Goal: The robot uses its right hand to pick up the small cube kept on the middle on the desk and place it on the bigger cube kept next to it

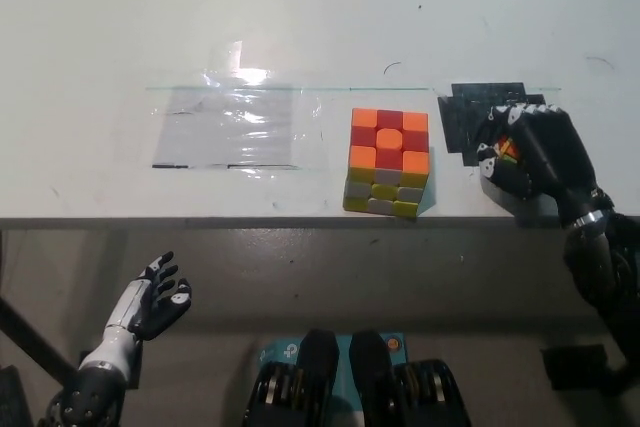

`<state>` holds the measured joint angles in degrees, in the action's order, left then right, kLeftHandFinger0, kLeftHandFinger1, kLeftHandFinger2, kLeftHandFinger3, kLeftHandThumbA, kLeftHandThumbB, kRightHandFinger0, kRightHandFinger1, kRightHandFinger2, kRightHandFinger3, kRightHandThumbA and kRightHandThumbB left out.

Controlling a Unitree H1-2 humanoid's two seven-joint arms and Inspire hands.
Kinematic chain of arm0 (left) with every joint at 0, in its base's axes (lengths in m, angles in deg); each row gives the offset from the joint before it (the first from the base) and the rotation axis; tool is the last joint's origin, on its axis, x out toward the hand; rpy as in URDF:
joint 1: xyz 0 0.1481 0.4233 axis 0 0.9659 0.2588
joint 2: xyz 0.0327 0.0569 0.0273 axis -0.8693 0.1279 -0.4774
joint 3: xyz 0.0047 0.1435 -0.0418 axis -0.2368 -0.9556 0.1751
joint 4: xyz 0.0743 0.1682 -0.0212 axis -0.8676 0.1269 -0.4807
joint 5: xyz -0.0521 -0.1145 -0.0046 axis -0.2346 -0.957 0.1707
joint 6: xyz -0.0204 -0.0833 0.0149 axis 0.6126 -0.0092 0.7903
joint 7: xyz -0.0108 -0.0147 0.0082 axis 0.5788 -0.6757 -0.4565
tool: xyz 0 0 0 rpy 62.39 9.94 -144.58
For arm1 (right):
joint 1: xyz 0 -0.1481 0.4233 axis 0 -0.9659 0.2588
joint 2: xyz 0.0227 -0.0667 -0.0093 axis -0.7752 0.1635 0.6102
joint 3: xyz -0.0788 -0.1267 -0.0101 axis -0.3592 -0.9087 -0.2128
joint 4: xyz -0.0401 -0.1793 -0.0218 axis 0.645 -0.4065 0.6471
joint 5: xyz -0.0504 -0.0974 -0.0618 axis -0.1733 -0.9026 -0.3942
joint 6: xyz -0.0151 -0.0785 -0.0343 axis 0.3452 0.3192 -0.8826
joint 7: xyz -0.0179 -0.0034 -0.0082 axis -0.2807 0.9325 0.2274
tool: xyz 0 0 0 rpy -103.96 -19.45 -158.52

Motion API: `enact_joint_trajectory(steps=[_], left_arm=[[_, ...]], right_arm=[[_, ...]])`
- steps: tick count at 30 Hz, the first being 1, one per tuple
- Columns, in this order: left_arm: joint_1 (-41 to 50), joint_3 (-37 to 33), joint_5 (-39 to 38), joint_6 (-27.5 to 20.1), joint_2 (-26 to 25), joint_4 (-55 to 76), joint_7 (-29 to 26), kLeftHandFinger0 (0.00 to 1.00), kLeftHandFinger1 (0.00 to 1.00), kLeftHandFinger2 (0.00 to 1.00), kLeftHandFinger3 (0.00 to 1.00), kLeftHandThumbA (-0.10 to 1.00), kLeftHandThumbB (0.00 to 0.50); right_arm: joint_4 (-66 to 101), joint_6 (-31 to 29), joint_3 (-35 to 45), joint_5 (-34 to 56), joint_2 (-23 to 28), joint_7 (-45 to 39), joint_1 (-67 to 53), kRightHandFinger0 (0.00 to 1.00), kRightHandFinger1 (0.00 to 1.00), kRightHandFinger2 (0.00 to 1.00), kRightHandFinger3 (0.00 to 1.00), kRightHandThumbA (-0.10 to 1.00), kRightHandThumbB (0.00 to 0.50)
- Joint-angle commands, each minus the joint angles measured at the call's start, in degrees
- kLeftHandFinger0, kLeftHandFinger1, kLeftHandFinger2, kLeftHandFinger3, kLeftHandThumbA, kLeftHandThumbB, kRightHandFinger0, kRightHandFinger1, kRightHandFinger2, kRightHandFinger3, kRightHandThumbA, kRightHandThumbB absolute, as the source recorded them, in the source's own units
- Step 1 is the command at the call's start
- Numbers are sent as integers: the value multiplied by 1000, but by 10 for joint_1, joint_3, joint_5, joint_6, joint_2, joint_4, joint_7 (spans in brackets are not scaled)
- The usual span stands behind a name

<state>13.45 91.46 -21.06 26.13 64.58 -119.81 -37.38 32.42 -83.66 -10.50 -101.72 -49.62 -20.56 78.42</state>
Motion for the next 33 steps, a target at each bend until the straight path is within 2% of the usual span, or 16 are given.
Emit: enact_joint_trajectory(steps=[1, 5, 9, 13, 17, 19, 22, 27, 30, 31, 33], left_arm=[[-8, 1, 1, -14, -7, 11, 1, 1000, 1000, 1000, 1000, 309, 205], [-6, 0, 3, -14, -6, 11, -1, 1000, 1000, 1000, 1000, 319, 213], [-4, -2, 7, -12, -7, 12, -4, 1000, 1000, 1000, 1000, 328, 214], [-3, -3, 9, -15, -7, 10, -6, 1000, 1000, 1000, 1000, 323, 200], [-2, -3, 13, -9, -9, 8, -8, 1000, 1000, 1000, 1000, 346, 215], [2, -6, 15, -12, -9, 12, -5, 1000, 1000, 1000, 1000, 330, 192], [6, -4, 13, -10, -8, 13, -4, 1000, 1000, 1000, 1000, 315, 191], [5, -2, 10, -14, -8, 7, -3, 1000, 1000, 1000, 1000, 326, 209], [5, -1, 8, -12, -8, 5, -1, 1000, 1000, 1000, 1000, 320, 214], [8, -3, 11, -9, -8, 9, -2, 1000, 1000, 1000, 1000, 319, 209], [9, -5, 14, -11, -9, 7, -4, 1000, 1000, 1000, 1000, 308, 200]], right_arm=[[13, -26, 9, 0, 3, 17, 48, 0, 144, 385, 275, -100, 191], [10, -32, 6, -6, 4, 24, 61, 0, 99, 332, 214, -100, 214], [11, -38, 3, -15, 6, 30, 76, 0, 92, 345, 222, -100, 232], [20, -33, 5, -11, 6, 18, 87, 0, 99, 355, 224, -100, 214], [46, -26, 7, -10, 6, 6, 99, 0, 92, 347, 213, -100, 227], [63, -29, 12, 2, 3, -6, 103, 0, 82, 338, 218, -100, 210], [71, -30, 8, -3, 2, -8, 107, 0, 86, 347, 216, -100, 196], [113, -12, 7, -3, -6, -33, 111, 0, 109, 379, 221, -100, 186], [135, -4, 10, -1, -12, -43, 108, 0, 111, 373, 219, -100, 205], [163, 16, 15, 5, -24, -55, 100, 0, 108, 362, 217, -100, 217], [183, 20, 17, 10, -32, -65, 93, 0, 97, 357, 218, -100, 212]])
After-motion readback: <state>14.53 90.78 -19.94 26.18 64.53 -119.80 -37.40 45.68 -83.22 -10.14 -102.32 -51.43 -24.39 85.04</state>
